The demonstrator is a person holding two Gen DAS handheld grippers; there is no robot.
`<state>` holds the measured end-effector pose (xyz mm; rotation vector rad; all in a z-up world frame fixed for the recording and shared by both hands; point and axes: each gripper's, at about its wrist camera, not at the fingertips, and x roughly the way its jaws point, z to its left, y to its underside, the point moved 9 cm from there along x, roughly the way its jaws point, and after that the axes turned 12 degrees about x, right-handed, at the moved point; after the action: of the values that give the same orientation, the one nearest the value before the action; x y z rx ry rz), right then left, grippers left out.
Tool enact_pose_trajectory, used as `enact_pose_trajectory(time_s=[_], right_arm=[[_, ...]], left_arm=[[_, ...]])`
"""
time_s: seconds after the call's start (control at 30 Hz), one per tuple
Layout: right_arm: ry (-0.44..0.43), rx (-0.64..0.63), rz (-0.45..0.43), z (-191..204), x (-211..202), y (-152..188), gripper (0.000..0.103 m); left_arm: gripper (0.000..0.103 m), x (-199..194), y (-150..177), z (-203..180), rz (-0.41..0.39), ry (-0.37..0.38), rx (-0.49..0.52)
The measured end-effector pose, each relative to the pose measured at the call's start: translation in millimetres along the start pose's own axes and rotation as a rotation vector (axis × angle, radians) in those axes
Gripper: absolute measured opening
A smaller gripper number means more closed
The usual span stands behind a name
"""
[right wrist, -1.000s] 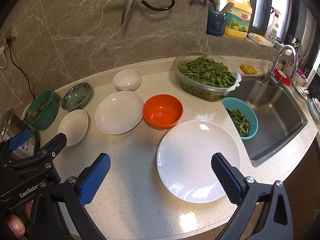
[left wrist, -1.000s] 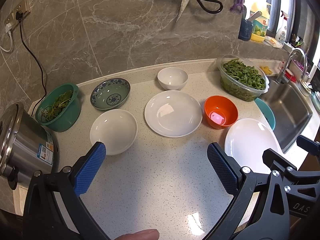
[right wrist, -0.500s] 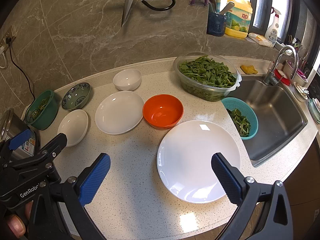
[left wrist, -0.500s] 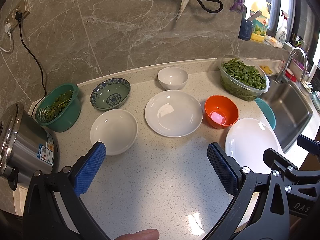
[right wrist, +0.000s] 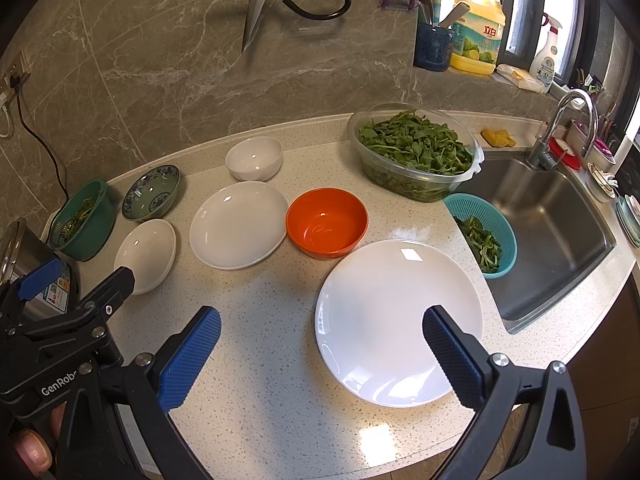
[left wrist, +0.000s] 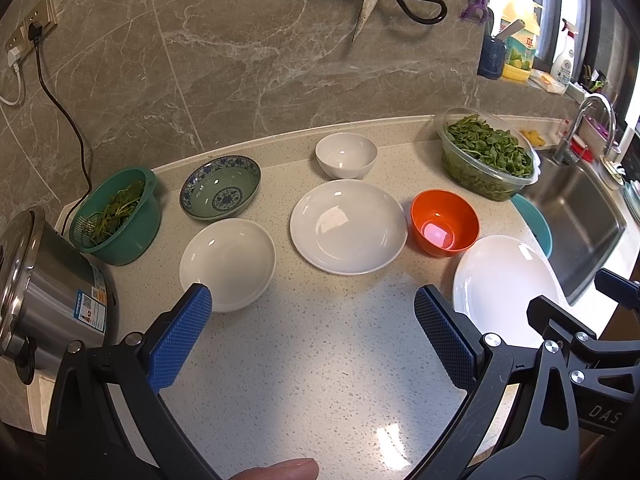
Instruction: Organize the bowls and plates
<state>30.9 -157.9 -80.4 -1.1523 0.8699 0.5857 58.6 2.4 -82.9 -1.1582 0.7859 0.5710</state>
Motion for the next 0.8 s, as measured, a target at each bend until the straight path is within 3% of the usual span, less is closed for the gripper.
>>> enact_pose_trajectory(time_s=[0.23,0.37,0.5,0.63,0.7,0.8], right_arm=[[0.001,0.013,0.012,1,6,2,0.103],[-0.055,0.021,0.015,3,7,4,0.103],[-0.147,0.06,0.042,-7,12,13,0.103],[-0.165,0.082,0.052,-45,19,28,0.103],[-0.184,0.091,0.047,-68,23,29,0.103],[-0.156,0.081,0.104,-108,41,28,0.103]], left_arm=[[0.103,11,-1,1,0.009,0.019,0.003],[0.103,26,6,-1,0.018,0.07,-0.002],[0.103,54,28,-16,0.082,0.223,-0.03],[0.103,79,47,-33,0.107,0.381,-0.1],[0.103,90,51,-54,0.099,0.454,-0.05],[0.103,102,57,-83,0.108,0.495,0.027]])
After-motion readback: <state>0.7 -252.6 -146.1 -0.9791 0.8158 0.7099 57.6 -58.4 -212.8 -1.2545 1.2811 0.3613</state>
